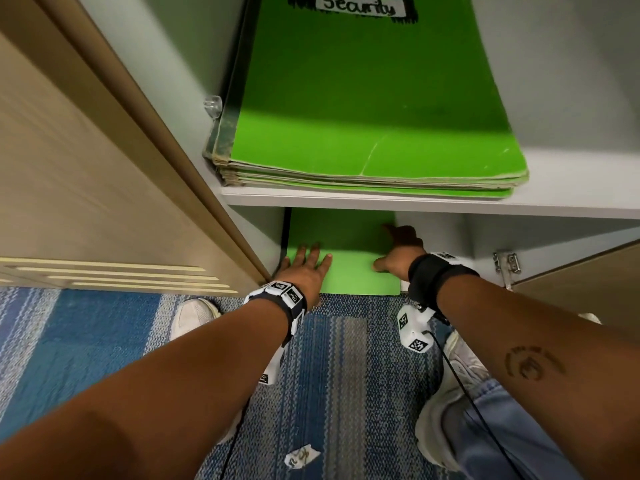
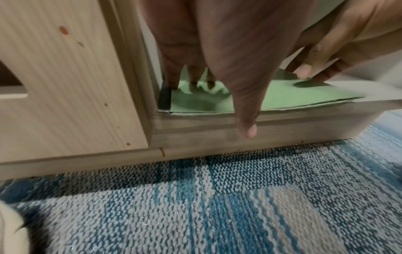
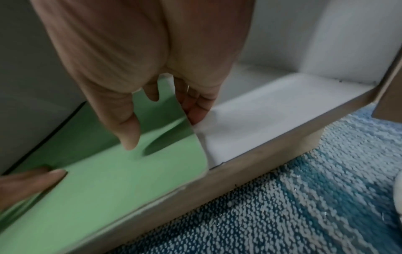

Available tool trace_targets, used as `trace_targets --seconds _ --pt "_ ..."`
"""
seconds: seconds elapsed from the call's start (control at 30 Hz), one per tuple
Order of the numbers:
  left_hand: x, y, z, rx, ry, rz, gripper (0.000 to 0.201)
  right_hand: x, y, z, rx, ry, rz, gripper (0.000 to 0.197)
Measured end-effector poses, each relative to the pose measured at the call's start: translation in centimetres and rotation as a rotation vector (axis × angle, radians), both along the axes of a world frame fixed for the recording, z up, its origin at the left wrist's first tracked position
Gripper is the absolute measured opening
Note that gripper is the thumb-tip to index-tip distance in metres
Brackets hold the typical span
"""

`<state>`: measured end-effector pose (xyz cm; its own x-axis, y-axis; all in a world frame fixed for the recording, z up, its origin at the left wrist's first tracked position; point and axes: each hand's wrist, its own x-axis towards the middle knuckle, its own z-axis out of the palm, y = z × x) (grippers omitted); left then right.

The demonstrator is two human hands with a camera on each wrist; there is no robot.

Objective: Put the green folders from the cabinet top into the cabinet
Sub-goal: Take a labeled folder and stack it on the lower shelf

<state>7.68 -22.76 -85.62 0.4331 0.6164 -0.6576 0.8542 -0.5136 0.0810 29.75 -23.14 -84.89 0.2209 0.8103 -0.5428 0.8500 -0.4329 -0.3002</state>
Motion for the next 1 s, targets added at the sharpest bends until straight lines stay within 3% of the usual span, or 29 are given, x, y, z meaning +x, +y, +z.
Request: trace_targets --seconds 0.3,0.4,0.47,0.63,0.83,1.0 --pt "-0.2 0.9 -0.6 0.055 -0.039 0.031 0.088 -0.9 -1.3 -1.3 -0.072 -0.181 0.292 0.125" --pt "-0.3 0.9 -0.9 0.058 -0.054 0.041 0.089 -1.1 -1.5 -1.3 -0.145 -0.199 0.406 0.116" --pt "-0.3 0.9 -0.9 0.058 -0.056 0.037 0.089 -1.3 -1.6 -1.3 -0.124 -0.238 0.429 0.112" --pt "-0.2 0.9 -0.8 0.058 -0.047 0.034 0.089 -1.8 -2.1 -1.4 -0.101 -0.316 0.426 0.123" --pt "-0.3 0.4 1.9 0.164 -0.071 -0.035 0.096 -2.0 -2.8 2.1 -0.066 -0.358 0.467 0.114" --pt "0.2 -0.9 7.4 0.226 -0.181 -0.04 0.091 -3.4 -5.2 6.5 0.149 -0.29 0.407 0.08"
